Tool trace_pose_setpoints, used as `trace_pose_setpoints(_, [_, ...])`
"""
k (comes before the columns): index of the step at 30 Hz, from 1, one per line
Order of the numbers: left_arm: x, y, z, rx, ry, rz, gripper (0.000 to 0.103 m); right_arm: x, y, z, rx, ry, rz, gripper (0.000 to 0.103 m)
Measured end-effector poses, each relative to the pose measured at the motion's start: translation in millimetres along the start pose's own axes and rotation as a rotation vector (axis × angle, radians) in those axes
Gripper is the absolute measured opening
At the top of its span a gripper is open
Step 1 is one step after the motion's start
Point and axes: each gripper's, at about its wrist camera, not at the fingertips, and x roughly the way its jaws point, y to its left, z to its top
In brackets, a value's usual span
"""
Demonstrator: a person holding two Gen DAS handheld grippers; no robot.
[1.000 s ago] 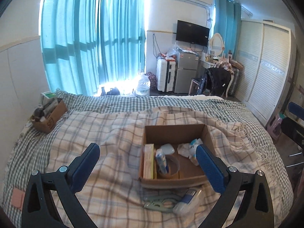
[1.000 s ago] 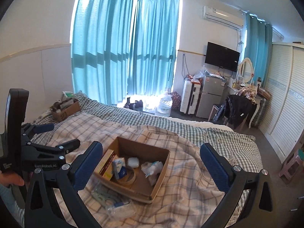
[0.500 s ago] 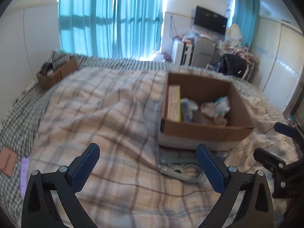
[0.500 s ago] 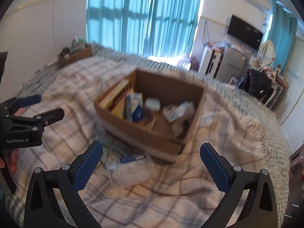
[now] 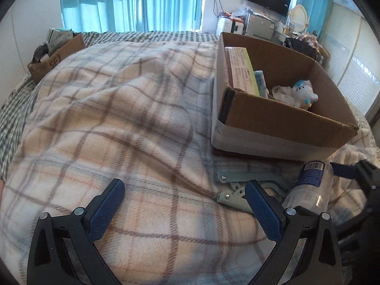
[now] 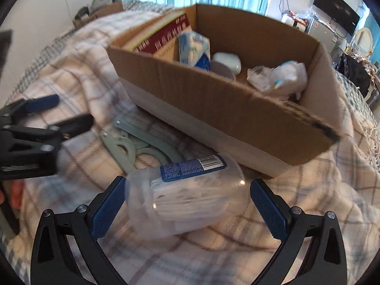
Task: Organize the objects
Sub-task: 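Grasp the clear plastic swab jar with the right tool, then grasp the grey-green clamp tool with the left tool while the right tool holds the jar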
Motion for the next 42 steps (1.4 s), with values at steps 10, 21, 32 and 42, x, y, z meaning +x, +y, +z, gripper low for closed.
trace_pose_setpoints(10, [-7.7, -11.7, -6.6, 0.020, 0.037, 0.063, 0.103, -40.0, -4.6, -24.0, 0.037, -0.037, -0.076, 0.096])
trace_pose_setpoints(21, [-8.1, -96.3, -18.3, 0.137, 0.007, 0.003, 0.103, -100.3, -75.1, -53.9, 0.184, -0.168, -0.275, 0.096])
trace_pose_setpoints(32, [60.7, -114.6, -29.2, 0.195, 0.213, 0.018, 0.103, -90.8, -92.7, -59.6, 0.265, -0.181, -0.191, 0.095])
trace_pose_setpoints(42, [59.3, -121.4, -9.8, 0.308, 0.159, 0.106, 0.100, -86.5, -93.4, -61.8, 0.265, -0.168, -0.157, 0.095])
